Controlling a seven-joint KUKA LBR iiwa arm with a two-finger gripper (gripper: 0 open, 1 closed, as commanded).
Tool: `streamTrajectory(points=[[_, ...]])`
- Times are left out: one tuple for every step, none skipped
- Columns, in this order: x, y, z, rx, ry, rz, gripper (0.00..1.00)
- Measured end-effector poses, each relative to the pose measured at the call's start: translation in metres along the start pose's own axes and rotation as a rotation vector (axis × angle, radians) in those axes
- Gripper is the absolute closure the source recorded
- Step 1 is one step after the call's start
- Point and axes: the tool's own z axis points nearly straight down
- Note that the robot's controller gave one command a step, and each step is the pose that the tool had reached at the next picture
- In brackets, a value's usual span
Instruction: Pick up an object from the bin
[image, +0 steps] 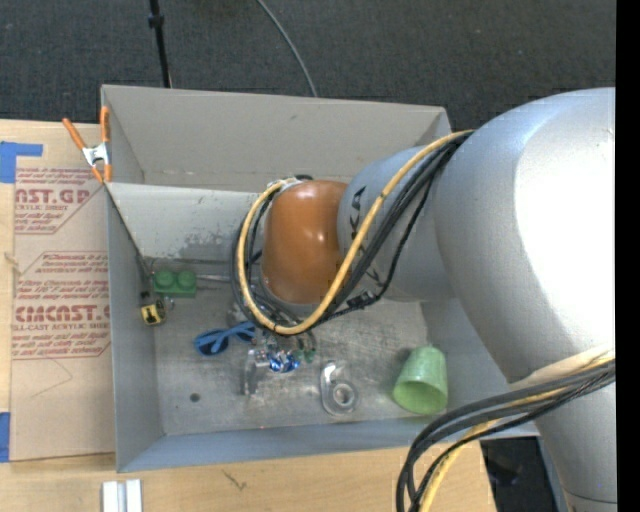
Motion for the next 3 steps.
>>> streamTrajectory(points=[[-0.003,0.002,-0.003,0.003,0.008,-0.001,0.00],[-0.004,0.002,-0.005,0.001,0.003,0.000,1.00],[-0.006,0.003,-0.050,0.004,0.012,0.000,1.00]])
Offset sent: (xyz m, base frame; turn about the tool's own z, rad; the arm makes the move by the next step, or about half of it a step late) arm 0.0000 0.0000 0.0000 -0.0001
